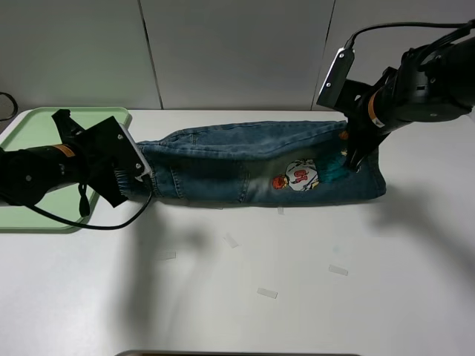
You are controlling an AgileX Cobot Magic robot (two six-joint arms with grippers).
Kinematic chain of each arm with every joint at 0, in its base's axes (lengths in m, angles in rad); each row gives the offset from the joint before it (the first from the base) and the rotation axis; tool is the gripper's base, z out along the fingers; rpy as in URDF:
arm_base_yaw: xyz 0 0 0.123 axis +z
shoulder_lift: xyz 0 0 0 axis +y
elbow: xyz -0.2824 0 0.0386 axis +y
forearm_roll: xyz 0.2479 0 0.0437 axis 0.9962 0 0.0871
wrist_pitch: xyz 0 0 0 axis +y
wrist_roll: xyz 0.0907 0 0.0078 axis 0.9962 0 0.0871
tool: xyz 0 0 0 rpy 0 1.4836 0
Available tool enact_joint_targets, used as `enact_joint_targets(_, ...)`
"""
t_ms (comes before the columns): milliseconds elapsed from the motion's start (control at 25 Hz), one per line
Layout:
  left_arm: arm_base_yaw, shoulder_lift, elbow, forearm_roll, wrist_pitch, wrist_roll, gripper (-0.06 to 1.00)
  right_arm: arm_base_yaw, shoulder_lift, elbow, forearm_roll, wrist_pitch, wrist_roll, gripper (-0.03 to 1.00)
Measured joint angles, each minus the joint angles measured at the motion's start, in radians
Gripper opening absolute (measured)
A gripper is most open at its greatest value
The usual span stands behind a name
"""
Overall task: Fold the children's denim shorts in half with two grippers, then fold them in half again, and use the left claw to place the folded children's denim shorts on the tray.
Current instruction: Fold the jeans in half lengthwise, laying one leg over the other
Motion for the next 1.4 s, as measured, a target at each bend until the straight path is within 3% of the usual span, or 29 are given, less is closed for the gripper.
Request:
enact_joint_targets(320,0.039,0.003,-0.085,0.000,0.004,0.001,0.06,-0.085,0.009,-0.036,-0.004,-0.105,0.076,-0.03)
enact_joint_targets(840,0.050,0.057,-0.093,0.042,-0.031,0.003,0.06,-0.094,0.104,-0.037,-0.020,-0.162,0.082,-0.03)
enact_joint_targets(1400,0.100,0.062,-0.157,0.044,-0.044,0.003,0.06,-0.094,0.144,-0.171,-0.026,-0.199,0.083,-0.03)
